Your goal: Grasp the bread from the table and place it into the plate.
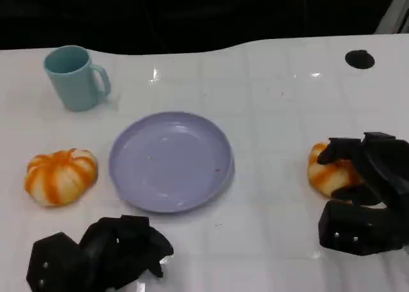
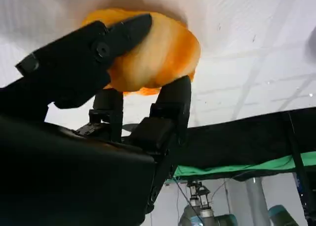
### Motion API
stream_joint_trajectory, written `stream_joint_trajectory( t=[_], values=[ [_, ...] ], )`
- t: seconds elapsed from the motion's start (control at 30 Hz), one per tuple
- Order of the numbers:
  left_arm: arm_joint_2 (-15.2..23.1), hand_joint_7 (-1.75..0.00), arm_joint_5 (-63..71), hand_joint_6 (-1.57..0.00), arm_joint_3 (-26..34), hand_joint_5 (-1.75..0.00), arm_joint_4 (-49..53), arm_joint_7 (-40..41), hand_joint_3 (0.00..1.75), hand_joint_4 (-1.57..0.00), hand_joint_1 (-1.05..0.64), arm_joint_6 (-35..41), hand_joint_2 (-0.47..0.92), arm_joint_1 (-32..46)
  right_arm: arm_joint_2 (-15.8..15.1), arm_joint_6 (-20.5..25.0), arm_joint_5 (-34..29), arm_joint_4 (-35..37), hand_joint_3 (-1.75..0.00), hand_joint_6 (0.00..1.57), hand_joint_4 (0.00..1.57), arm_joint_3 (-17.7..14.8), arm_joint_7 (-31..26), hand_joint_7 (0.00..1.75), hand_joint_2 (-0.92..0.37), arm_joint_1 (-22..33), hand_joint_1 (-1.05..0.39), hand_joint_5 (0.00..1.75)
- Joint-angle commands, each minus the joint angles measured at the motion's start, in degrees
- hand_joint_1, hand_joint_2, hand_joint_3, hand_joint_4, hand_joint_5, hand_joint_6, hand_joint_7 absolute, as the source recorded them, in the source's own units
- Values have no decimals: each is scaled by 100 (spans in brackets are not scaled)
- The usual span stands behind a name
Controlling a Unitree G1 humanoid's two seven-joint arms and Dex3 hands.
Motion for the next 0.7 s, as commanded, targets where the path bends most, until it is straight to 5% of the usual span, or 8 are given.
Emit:
stream_joint_trajectory(
  t=[0.03, 0.2, 0.47, 0.7],
  values=[
    [76, -74, 11, -132, 48, -154, 57, 58, 1, -87, -104, 17, 83, 26, -38, -161, 46, -176, -73, 77, 87, -76, -397, 158, -53, 49, 3, 175],
    [63, -73, -11, -133, 54, -153, 16, 68, 0, -88, -104, 71, 83, 47, -19, -155, 86, -443, -103, 84, 90, -93, -482, 153, -38, 223, 5, 175],
    [75, -73, 9, -132, 30, -152, -64, 43, 1, -87, -103, 24, 83, 168, 154, -571, 334, -933, -125, 91, 94, -214, -620, 145, -27, 516, 13, 175],
    [76, -76, 50, -132, -11, -153, -84, 36, 1, -88, -105, -23, 83, 244, 471, -808, 680, -1598, -146, 91, 100, -273, -274, 156, -15, 710, 21, 175]
  ],
)
